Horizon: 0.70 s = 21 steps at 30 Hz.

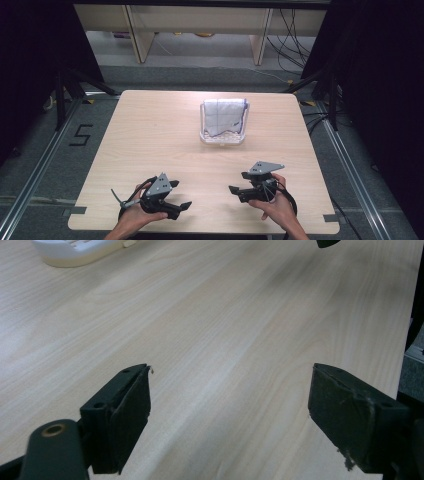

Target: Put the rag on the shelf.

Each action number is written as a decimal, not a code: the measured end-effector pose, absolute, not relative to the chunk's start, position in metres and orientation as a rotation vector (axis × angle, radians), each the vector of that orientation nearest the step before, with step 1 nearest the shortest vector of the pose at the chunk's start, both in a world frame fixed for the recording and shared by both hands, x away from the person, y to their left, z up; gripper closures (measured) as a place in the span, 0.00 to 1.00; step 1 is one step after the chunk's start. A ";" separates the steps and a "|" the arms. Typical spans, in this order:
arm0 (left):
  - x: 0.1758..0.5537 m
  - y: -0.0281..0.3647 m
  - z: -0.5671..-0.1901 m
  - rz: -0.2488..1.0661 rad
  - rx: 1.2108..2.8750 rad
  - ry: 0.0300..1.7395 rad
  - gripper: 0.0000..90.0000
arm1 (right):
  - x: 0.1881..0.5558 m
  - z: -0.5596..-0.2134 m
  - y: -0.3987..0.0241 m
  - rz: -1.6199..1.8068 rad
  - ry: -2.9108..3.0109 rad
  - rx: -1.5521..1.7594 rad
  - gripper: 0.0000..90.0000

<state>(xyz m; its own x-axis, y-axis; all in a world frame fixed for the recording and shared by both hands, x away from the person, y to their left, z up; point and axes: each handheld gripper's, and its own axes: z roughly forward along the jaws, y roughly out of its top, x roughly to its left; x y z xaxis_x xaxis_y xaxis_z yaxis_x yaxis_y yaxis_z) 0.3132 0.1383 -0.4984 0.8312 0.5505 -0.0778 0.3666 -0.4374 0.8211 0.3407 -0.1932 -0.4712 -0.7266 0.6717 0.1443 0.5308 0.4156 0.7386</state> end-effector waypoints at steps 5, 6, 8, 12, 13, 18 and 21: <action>0.306 0.138 -0.500 0.249 2.085 0.669 0.17 | 0.329 -0.479 -0.193 1.171 2.528 1.044 0.26; 0.305 0.139 -0.499 0.267 2.102 0.663 0.17 | 0.329 -0.479 -0.193 1.171 2.528 1.044 0.26; 0.303 0.139 -0.499 0.252 2.099 0.654 0.16 | 0.323 -0.482 -0.193 1.147 2.545 1.056 0.23; 0.298 0.138 -0.500 0.260 2.114 0.653 0.16 | 0.315 -0.487 -0.194 1.118 2.551 1.057 0.21; 0.297 0.137 -0.501 0.269 2.118 0.638 0.16 | 0.313 -0.488 -0.194 1.115 2.554 1.062 0.21; 0.295 0.137 -0.502 0.268 2.164 0.612 0.16 | 0.307 -0.491 -0.195 1.128 2.544 1.050 0.19; 0.294 0.135 -0.503 0.275 2.152 0.621 0.16 | 0.306 -0.494 -0.195 1.127 2.527 1.053 0.19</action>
